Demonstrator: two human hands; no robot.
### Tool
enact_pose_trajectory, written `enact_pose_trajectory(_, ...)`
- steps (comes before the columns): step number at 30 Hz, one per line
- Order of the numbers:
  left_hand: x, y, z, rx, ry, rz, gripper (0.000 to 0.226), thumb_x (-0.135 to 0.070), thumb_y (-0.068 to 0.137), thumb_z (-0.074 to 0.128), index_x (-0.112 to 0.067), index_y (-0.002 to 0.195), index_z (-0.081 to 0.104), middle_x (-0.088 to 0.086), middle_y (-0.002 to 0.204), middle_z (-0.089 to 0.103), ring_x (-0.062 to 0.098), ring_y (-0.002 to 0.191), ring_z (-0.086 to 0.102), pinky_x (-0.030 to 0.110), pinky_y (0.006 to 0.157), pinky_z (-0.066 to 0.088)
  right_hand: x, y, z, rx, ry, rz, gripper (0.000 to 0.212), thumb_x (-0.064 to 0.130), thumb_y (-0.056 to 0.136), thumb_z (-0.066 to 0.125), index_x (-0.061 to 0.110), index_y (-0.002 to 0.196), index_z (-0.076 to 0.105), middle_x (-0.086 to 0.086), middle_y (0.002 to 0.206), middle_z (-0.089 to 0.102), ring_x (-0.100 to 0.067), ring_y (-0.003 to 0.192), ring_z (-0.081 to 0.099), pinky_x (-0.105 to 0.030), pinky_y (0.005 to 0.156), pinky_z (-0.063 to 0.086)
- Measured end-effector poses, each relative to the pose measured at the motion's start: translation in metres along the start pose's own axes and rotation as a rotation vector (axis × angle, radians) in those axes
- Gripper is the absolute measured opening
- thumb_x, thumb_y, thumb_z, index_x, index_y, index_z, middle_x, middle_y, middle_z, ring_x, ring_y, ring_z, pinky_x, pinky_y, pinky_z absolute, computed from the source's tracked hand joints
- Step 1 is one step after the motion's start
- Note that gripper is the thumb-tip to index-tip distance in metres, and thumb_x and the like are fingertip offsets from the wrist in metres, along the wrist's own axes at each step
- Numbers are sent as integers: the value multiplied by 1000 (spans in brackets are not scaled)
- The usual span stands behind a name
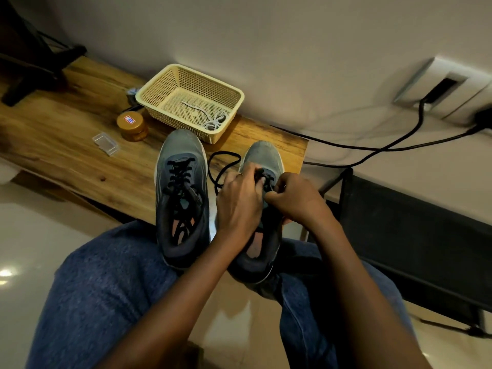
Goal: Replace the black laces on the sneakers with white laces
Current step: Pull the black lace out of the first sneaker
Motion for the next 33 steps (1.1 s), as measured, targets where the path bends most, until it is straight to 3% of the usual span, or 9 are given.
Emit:
enact_pose_trajectory(3,0,-1,1,49,-2,12,28,-25,92,60,-27,120,60,4,108,58,20,111,51,30,74,42,-1,0,1,10,8,7,20,29,85,61,12,93,55,-13,97,64,-31,83,66,-48,77,57)
enact_pose_trajectory(9,1,0,1,-22,-38,34,18,-24,93,57,-16,109,59,9,96,59,24,97,54,30,70,41,1,-1,-1,-1,34,0,16,26,83,62,13,86,55,-13,94,65,-30,83,66,-48,77,56)
enact_pose_trajectory(11,3,0,-2,-70,-114,-5,16,-23,97,50,-14,109,53,9,97,59,19,87,53,20,61,32,0,-1,0,0,36,6,15,25,83,61,11,87,56,-12,92,64,-30,84,65,-48,78,56)
enact_pose_trajectory(14,8,1,-3,-93,-193,-69,17,-22,99,44,-14,113,48,10,98,60,17,79,51,23,57,24,0,-1,-1,-9,5,9,15,24,83,61,11,88,57,-11,92,63,-28,85,63,-44,78,55)
enact_pose_trajectory(18,6,3,2,6,-98,-45,23,-29,94,54,-24,116,57,6,102,59,22,103,52,31,72,41,0,0,0,-6,2,8,17,26,84,60,10,89,56,-14,94,64,-30,84,65,-47,77,56)
enact_pose_trajectory(20,6,2,4,37,-52,-35,25,-21,90,60,-26,115,63,3,99,57,21,110,49,29,76,41,0,0,0,0,0,10,21,29,85,60,10,92,57,-14,96,64,-30,86,65,-47,78,56)
enact_pose_trajectory(24,11,3,7,9,-84,-44,29,-7,87,59,-22,111,63,4,101,54,21,99,52,17,70,32,-1,-1,1,8,29,14,19,27,84,62,10,92,57,-13,95,64,-31,86,66,-49,77,56)
enact_pose_trajectory(29,16,3,1,-115,-220,-150,15,-17,98,50,-14,112,49,5,98,62,11,76,50,15,49,33,0,-1,-1,-12,33,10,14,22,83,61,10,89,57,-12,93,63,-30,85,65,-49,79,55)
enact_pose_trajectory(33,12,5,4,-62,-219,-54,24,-14,94,56,-18,117,54,3,103,64,13,92,57,8,54,36,-1,0,0,-2,19,4,15,23,84,61,10,89,56,-13,93,64,-31,82,66,-49,77,56)
Point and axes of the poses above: each hand's wrist, its own y-axis towards the middle knuckle, its own z-axis out of the palm, x = y × z, the point moved 7 cm from there along y, towards the middle knuckle
